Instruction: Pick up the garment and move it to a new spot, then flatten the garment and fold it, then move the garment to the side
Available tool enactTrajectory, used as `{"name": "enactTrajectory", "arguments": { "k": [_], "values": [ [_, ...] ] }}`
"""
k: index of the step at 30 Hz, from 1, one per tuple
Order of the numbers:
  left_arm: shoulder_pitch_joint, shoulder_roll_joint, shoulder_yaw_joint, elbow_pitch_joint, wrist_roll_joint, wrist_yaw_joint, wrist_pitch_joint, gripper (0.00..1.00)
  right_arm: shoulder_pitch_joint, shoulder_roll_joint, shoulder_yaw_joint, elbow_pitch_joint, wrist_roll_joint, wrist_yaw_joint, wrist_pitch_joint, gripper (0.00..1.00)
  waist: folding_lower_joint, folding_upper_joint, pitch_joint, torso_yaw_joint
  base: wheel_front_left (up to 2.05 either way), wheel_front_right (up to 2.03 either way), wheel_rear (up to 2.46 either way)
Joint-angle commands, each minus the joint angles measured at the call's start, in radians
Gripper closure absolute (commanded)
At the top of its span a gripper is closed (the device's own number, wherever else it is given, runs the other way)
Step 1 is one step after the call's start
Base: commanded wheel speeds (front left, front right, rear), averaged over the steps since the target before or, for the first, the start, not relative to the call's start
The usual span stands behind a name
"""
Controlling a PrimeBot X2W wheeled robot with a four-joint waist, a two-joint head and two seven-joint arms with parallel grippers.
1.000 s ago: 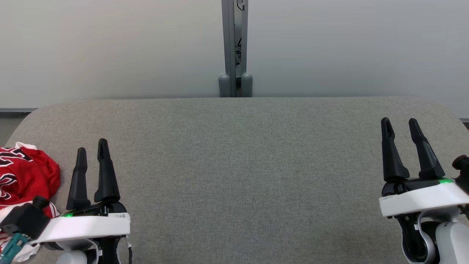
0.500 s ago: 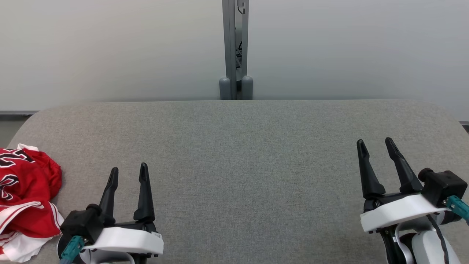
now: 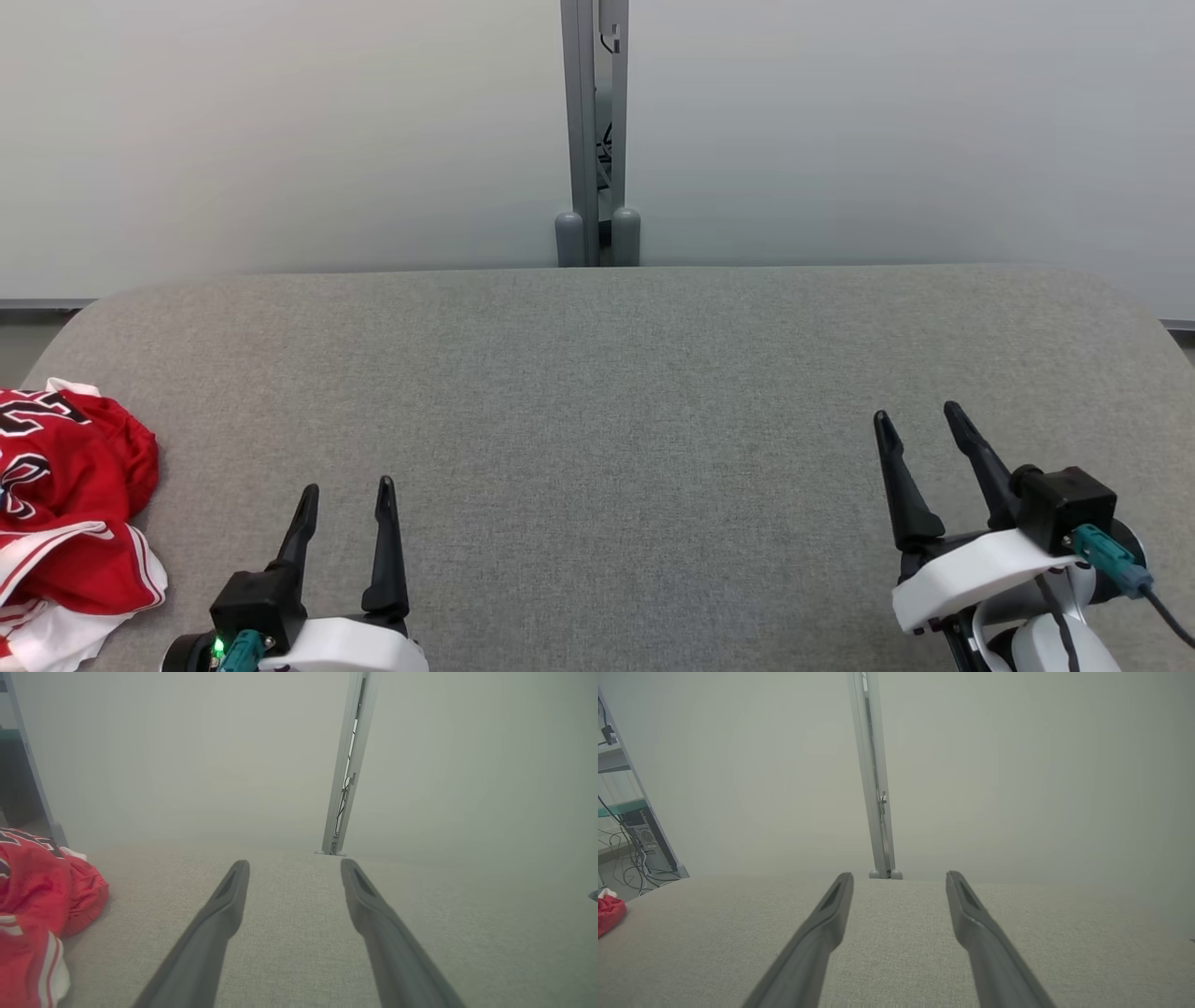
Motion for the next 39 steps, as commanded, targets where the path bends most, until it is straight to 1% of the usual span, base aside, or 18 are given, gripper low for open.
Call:
{"name": "enactTrajectory", "arguments": {
  "k": [1, 10, 20, 22, 29, 39],
  "values": [
    [-0.002, 0.004, 0.002, 0.007, 0.028, 0.008, -0.004, 0.0, -0.007, -0.01, 0.008, 0.011, -0.016, 0.004, -0.015, 0.0, 0.0, 0.0, -0.004, -0.001, 0.0, 0.0, 0.0],
    [0.012, 0.004, 0.011, 0.007, 0.08, 0.021, -0.012, 0.0, -0.023, -0.011, 0.032, 0.036, -0.069, 0.003, -0.042, 0.0, 0.0, 0.0, -0.017, -0.001, 0.0, 0.0, 0.0],
    [0.029, 0.004, 0.018, 0.022, 0.124, 0.015, -0.018, 0.0, -0.025, -0.013, 0.05, 0.061, -0.098, 0.003, -0.068, 0.0, 0.0, 0.0, -0.024, -0.003, 0.0, 0.0, 0.0],
    [0.032, 0.004, 0.017, 0.024, 0.137, 0.017, -0.018, 0.0, -0.024, -0.014, 0.046, 0.064, -0.092, 0.003, -0.074, 0.0, 0.0, 0.0, -0.024, -0.004, 0.0, 0.0, 0.0],
    [0.023, 0.005, 0.015, 0.034, 0.131, 0.006, -0.018, 0.0, -0.031, -0.013, 0.027, 0.071, -0.034, 0.003, -0.072, 0.0, 0.0, 0.0, -0.013, -0.008, 0.0, 0.0, 0.0],
    [0.009, 0.004, 0.007, 0.044, 0.139, 0.007, -0.018, 0.0, -0.029, -0.013, 0.012, 0.065, -0.055, 0.003, -0.072, 0.0, 0.0, 0.0, -0.004, -0.01, 0.0, 0.0, 0.0]
  ]
}}
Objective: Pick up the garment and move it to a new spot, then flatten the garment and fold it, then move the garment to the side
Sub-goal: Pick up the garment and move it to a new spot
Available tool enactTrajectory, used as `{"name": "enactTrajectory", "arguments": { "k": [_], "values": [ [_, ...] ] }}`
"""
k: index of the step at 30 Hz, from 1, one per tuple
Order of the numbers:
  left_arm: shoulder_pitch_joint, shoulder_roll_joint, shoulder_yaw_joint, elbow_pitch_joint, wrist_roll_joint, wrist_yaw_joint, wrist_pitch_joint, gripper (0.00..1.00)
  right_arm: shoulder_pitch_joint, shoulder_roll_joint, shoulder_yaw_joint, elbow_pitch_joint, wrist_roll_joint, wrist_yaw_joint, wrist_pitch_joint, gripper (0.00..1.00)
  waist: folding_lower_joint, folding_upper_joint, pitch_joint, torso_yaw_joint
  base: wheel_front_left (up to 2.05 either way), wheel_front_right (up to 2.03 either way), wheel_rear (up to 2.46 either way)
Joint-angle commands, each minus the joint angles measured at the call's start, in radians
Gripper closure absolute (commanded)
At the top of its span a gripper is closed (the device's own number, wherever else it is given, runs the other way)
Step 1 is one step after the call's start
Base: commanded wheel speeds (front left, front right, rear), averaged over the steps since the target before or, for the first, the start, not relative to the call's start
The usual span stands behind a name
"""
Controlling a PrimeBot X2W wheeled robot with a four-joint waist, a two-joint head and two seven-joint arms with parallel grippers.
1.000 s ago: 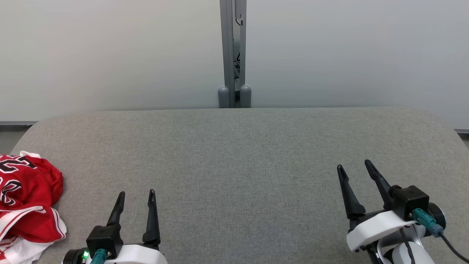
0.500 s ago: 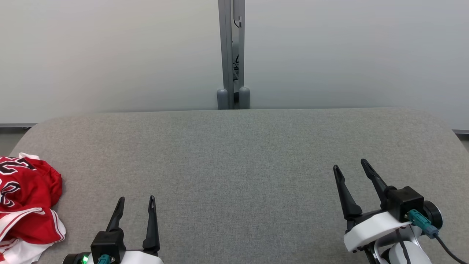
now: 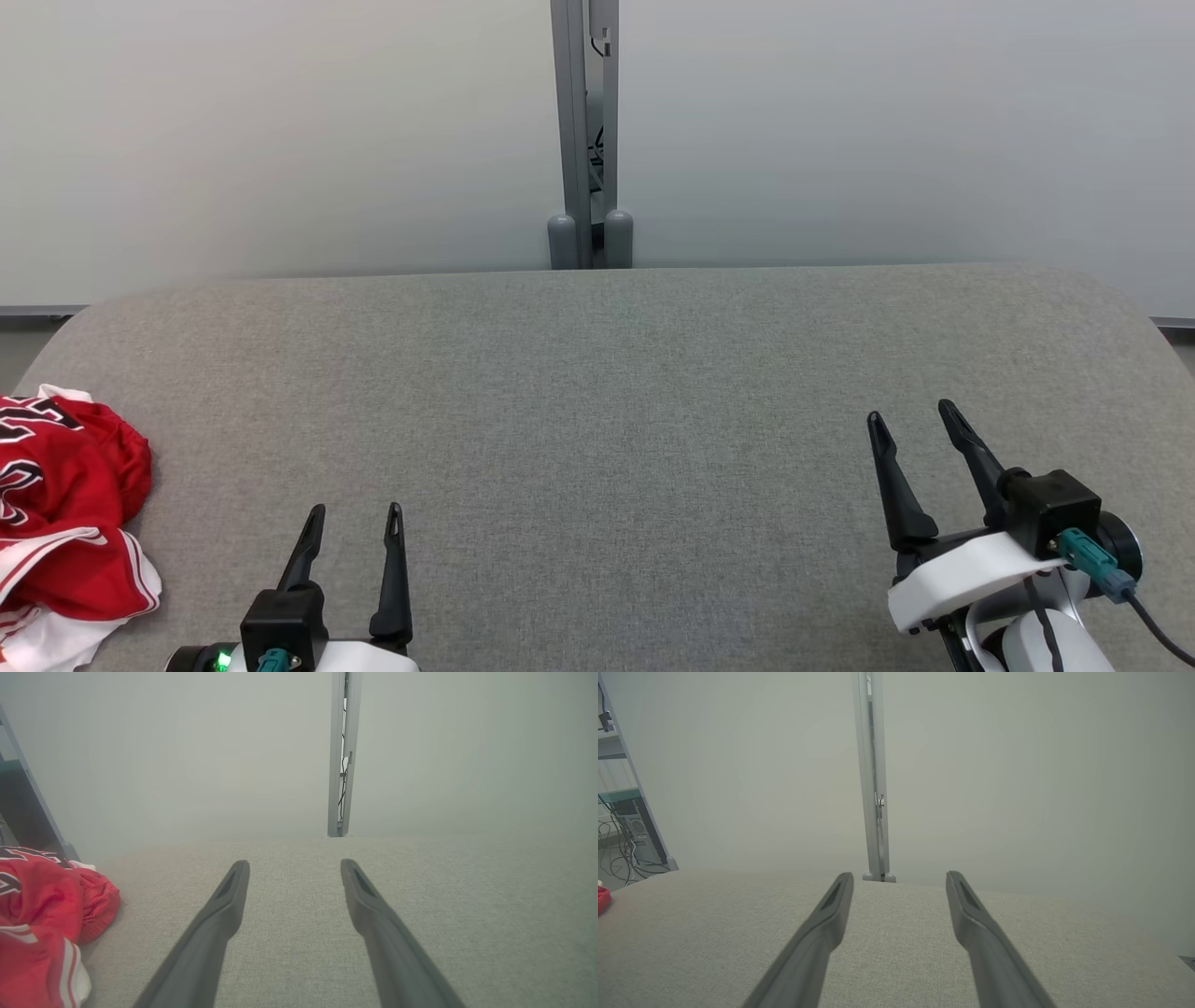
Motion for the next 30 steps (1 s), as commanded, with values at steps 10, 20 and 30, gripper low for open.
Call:
{"name": "enactTrajectory", "arguments": {
  "k": [10, 20, 30],
  "values": [
    [-0.028, 0.004, 0.016, 0.007, 0.011, -0.009, -0.005, 0.0, 0.017, -0.008, -0.007, -0.05, -0.001, 0.002, -0.003, 0.0, 0.0, 0.0, 0.021, 0.089, 0.0, 0.0, 0.0],
    [-0.005, 0.004, 0.055, 0.007, 0.049, -0.024, -0.005, 0.0, 0.029, -0.009, 0.035, -0.087, 0.031, 0.002, -0.003, 0.0, 0.0, 0.0, 0.031, 0.247, 0.0, 0.0, 0.0],
    [0.016, 0.013, 0.117, -0.016, 0.091, -0.049, -0.005, 0.0, 0.049, -0.007, 0.101, -0.126, 0.061, 0.002, -0.003, 0.0, 0.0, 0.0, 0.004, 0.43, 0.0, 0.0, 0.0]
  ]
}}
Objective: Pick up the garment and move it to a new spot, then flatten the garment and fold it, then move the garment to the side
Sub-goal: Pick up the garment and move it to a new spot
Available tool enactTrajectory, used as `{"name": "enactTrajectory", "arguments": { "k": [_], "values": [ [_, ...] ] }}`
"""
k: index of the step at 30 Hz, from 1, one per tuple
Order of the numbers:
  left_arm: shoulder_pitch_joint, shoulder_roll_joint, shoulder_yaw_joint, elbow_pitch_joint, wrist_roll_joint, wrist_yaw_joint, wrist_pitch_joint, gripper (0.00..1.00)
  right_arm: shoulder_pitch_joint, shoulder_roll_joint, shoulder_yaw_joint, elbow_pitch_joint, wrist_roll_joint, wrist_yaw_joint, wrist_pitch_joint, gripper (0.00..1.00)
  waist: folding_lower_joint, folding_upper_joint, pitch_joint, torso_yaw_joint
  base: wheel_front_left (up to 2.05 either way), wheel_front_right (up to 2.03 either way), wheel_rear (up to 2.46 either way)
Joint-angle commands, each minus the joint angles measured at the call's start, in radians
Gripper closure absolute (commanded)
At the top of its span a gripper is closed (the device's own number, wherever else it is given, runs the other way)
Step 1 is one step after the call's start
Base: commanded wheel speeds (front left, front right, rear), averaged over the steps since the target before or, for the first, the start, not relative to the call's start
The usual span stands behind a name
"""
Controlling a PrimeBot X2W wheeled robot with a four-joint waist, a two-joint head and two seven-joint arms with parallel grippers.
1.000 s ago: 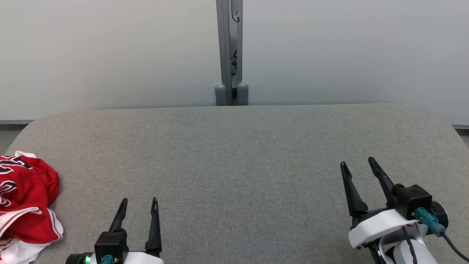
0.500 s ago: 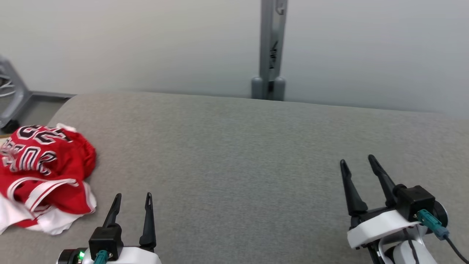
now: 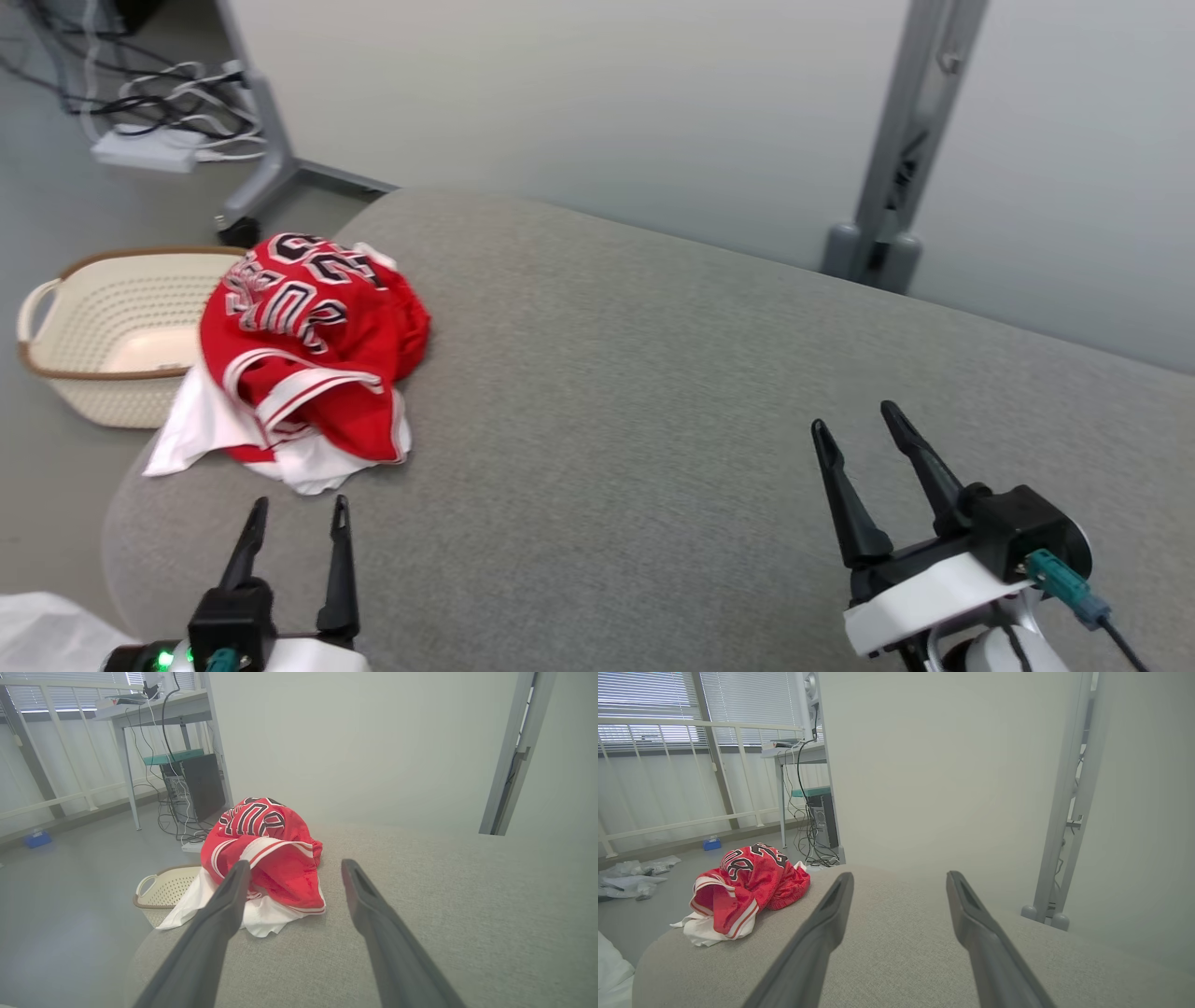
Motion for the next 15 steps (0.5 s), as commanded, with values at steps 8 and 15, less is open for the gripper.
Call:
{"name": "enactTrajectory", "arguments": {
  "k": [8, 15],
  "values": [
    [0.046, 0.003, 0.08, -0.062, -0.017, 0.022, -0.005, 0.0, -0.043, -0.006, 0.09, 0.012, 0.003, 0.001, -0.003, 0.0, 0.0, 0.0, 0.016, 0.104, 0.0, 0.0, 0.0],
    [0.065, -0.001, 0.121, -0.099, -0.038, 0.042, -0.005, 0.0, -0.093, -0.006, 0.144, 0.04, 0.013, 0.001, -0.003, 0.0, 0.0, 0.0, 0.038, 0.121, 0.0, 0.0, 0.0]
  ]
}}
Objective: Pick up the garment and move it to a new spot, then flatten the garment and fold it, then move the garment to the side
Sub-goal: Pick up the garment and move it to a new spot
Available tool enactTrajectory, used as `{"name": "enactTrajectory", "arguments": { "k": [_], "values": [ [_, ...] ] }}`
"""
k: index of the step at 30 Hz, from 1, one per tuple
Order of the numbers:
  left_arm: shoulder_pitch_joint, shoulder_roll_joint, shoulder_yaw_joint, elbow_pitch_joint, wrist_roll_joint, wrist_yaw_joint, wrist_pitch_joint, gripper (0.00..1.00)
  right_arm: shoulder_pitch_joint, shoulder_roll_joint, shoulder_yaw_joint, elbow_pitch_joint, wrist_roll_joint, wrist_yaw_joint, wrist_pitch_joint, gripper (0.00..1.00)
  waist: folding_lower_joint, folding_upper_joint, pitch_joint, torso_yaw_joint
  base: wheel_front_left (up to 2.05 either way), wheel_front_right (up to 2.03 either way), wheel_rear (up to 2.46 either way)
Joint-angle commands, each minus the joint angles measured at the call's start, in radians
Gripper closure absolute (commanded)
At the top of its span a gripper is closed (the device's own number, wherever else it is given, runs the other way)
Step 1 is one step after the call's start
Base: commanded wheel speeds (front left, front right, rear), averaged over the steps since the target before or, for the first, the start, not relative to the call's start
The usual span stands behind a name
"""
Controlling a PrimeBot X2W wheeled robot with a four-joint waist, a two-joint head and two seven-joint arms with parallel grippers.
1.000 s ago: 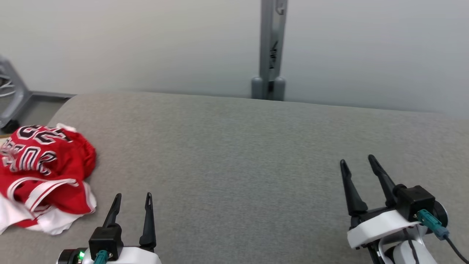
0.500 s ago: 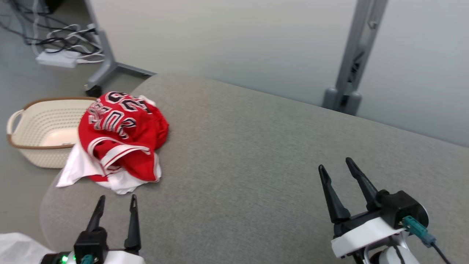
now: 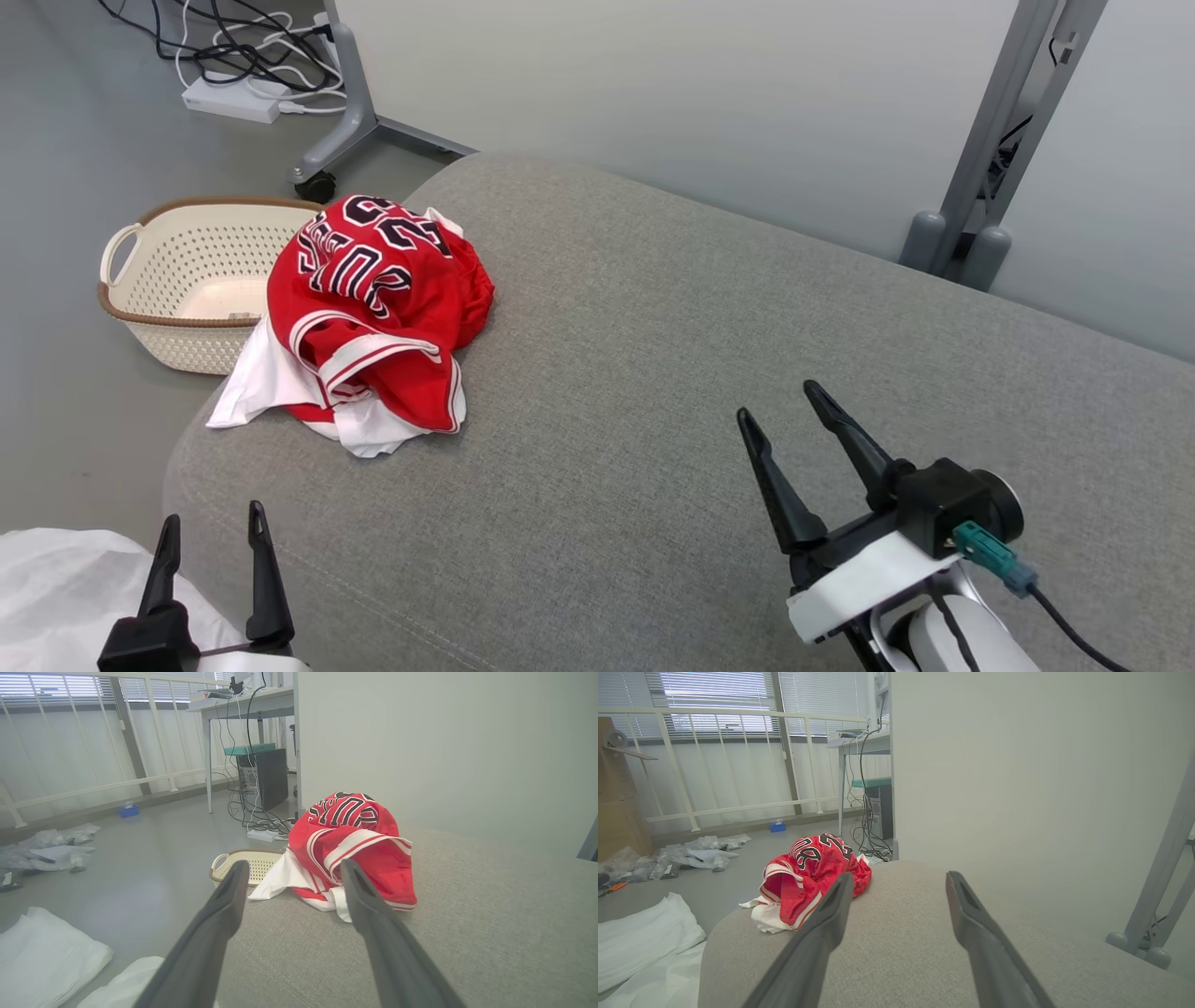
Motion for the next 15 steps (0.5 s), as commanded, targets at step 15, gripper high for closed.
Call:
{"name": "enactTrajectory", "arguments": {
  "k": [15],
  "values": [
    [0.018, 0.002, -0.032, -0.038, -0.052, 0.055, -0.005, 0.0, -0.029, -0.007, 0.021, 0.009, -0.006, 0.0, -0.003, 0.0, 0.0, 0.0, 0.004, 0.001, -0.02, -0.02, -0.02]
  ]
}}
